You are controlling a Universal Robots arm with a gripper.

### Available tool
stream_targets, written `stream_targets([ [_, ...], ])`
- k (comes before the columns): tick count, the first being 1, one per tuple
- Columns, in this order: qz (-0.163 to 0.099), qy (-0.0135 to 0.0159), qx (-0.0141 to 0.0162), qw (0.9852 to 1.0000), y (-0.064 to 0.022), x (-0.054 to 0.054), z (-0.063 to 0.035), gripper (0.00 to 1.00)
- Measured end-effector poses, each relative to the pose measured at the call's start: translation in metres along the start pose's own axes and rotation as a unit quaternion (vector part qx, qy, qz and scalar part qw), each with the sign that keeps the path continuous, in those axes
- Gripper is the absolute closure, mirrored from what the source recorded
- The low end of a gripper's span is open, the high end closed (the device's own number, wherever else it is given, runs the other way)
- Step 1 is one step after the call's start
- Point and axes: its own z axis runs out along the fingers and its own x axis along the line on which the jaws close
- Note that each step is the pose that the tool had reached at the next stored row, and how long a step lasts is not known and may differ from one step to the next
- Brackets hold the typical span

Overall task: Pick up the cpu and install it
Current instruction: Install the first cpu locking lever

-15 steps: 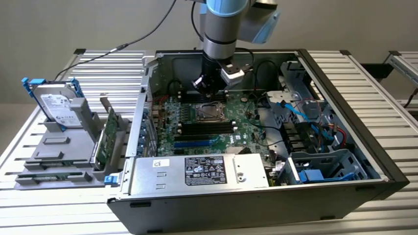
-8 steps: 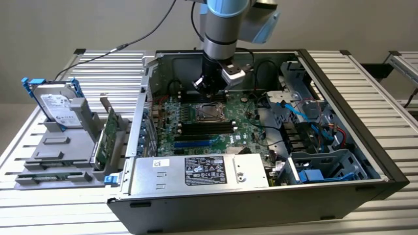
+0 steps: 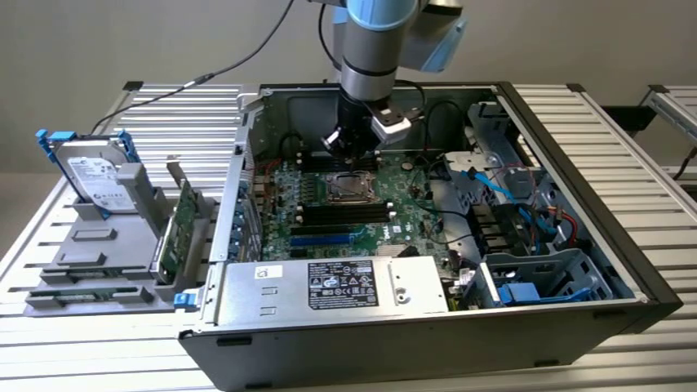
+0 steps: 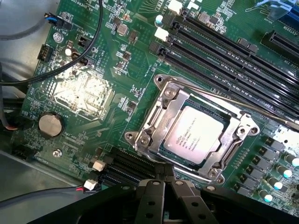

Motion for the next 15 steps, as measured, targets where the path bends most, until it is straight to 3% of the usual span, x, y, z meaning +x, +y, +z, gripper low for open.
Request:
stream_targets([
  [15,-0.021,0.0008,0.0071,0.9998,0.0041,-0.0011,0.0003,0.89],
])
